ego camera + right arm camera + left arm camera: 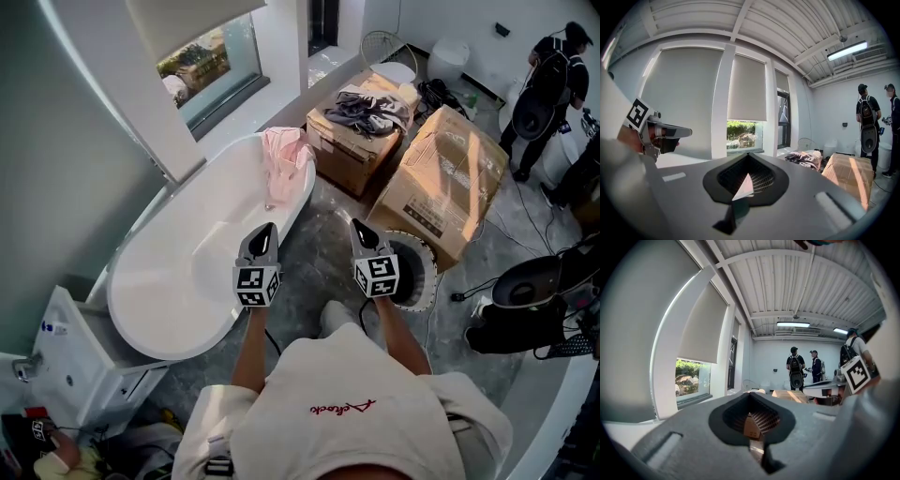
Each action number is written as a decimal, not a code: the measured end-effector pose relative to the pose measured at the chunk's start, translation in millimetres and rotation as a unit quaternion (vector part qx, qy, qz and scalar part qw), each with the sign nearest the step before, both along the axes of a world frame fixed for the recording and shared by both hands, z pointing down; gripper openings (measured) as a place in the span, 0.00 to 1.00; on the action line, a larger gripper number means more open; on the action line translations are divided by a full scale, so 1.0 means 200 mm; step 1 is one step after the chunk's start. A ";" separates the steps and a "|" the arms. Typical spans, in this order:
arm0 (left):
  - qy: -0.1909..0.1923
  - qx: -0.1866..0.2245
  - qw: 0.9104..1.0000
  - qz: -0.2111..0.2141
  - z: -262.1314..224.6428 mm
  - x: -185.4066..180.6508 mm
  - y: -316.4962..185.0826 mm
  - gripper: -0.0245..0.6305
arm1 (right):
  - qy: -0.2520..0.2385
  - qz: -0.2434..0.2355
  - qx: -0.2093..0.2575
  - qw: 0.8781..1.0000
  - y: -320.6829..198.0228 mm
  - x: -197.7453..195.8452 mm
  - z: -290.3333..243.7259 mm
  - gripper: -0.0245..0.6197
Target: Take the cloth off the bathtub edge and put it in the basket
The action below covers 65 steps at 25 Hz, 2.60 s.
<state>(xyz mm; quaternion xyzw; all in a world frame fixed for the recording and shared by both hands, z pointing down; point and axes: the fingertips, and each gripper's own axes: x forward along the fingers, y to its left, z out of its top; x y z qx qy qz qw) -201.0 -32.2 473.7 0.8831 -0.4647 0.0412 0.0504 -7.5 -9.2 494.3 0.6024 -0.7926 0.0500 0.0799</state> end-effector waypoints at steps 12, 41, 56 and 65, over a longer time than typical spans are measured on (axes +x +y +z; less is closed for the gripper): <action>0.002 -0.006 1.000 -0.020 0.03 -0.12 -0.22 0.04 | 0.002 -0.021 -0.007 1.000 -0.24 -0.11 0.03 0.05; -0.024 -0.036 0.999 -0.032 0.10 0.20 -1.73 0.04 | 0.005 -0.052 -0.047 0.998 -1.73 0.19 0.12 0.05; -0.037 -0.060 0.997 -0.045 0.24 0.18 -2.03 0.04 | -0.002 -0.077 -0.054 0.996 -2.08 0.11 0.19 0.05; -0.043 -0.087 0.994 -0.040 0.39 0.17 -2.22 0.04 | 0.000 -0.076 -0.078 0.994 -2.29 0.09 0.33 0.05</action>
